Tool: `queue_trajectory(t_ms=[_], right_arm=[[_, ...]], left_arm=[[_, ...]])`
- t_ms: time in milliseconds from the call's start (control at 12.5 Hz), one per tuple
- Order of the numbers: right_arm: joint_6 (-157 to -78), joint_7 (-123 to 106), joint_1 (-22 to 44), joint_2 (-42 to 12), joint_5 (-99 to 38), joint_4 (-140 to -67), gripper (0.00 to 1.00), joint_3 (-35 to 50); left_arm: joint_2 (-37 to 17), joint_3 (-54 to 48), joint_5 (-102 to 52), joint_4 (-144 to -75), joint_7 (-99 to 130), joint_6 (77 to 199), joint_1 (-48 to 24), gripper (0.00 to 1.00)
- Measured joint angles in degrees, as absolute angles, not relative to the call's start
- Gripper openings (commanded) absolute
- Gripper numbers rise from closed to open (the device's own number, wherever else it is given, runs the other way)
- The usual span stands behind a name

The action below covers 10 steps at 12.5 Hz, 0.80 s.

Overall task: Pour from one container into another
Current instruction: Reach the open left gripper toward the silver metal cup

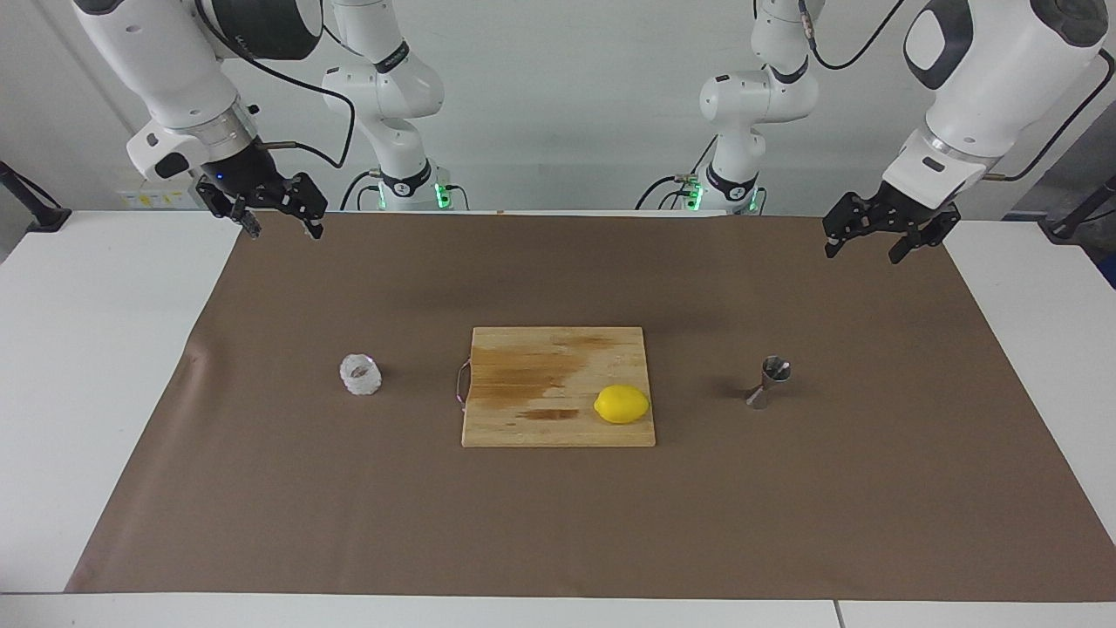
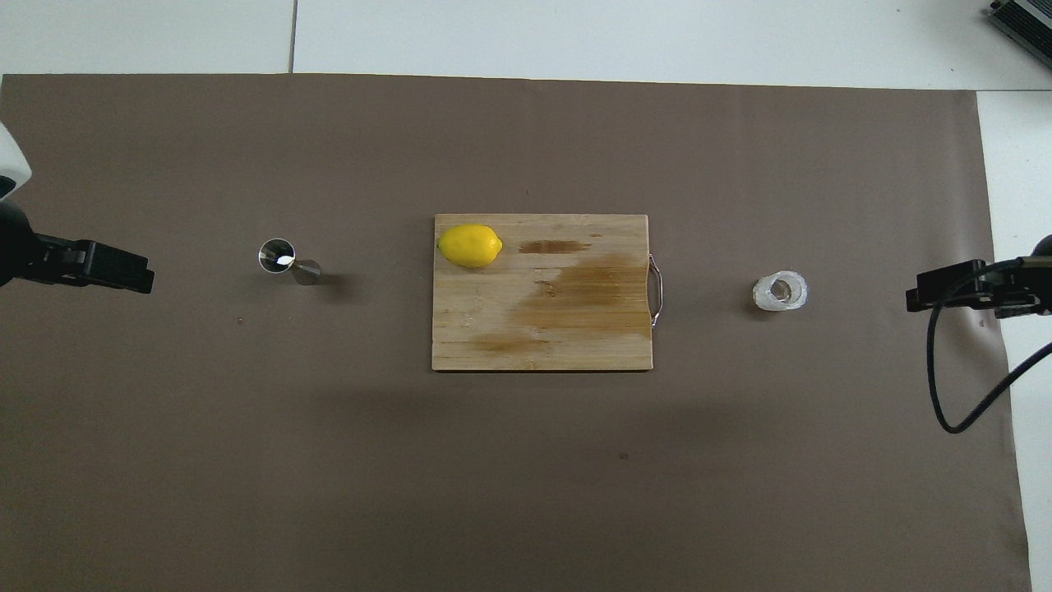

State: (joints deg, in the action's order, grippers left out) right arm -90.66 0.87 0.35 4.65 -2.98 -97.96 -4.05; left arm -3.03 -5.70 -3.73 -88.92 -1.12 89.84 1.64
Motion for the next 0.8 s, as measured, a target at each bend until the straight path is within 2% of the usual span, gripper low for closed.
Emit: queue_trajectory(t_ms=[481,802], right_arm=[[-90.66,0.87,0.35,4.65,-2.98,-97.96,1.0,-4.05],[-90.66,0.87,0.35,4.65,-2.98,-97.96,1.0,-4.05]], left_arm=[[-10.24,-5.55,-14.38,-87.22,18.25,94.56,6.85,1.0],[-10.1,-5.52,-25.42,-95.27,30.57,98.04,9.56,1.0]])
